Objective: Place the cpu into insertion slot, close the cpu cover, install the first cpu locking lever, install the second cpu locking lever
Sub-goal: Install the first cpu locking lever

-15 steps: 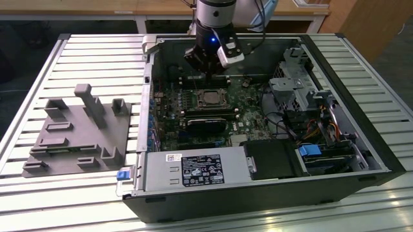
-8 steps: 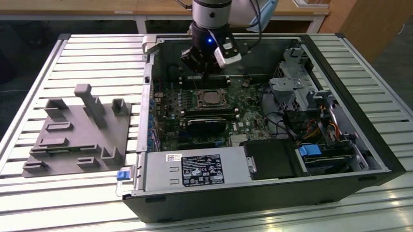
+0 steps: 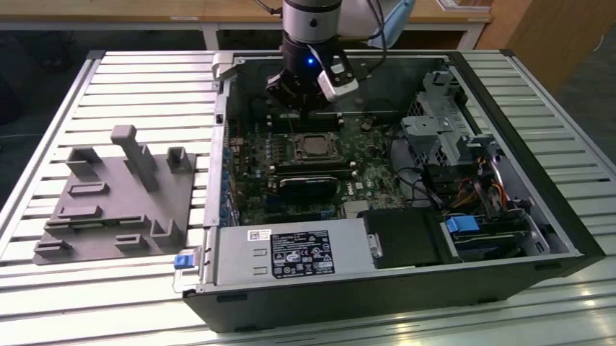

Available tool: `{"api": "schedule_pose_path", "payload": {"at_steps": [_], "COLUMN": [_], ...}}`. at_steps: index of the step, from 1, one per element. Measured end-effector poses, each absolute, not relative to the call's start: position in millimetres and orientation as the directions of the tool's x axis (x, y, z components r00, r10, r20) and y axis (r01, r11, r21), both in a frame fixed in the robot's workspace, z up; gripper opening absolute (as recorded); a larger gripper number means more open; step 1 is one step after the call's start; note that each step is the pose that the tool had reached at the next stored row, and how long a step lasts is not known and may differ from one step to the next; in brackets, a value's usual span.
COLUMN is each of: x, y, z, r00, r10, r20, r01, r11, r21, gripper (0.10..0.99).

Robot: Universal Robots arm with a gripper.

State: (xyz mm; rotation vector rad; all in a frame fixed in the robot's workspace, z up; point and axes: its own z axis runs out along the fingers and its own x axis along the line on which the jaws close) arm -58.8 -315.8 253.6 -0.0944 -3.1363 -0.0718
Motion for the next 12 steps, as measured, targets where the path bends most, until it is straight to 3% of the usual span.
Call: {"api": "schedule_pose_path", "payload": {"at_steps": [12], "x": [-87], "y": [-315], "z": [253], "r00": [-0.998], "r10": [0.059], "r20": [-0.006], "r01": [0.058], "r11": [0.997], "r21": [0.048], "gripper": [0.106]}}
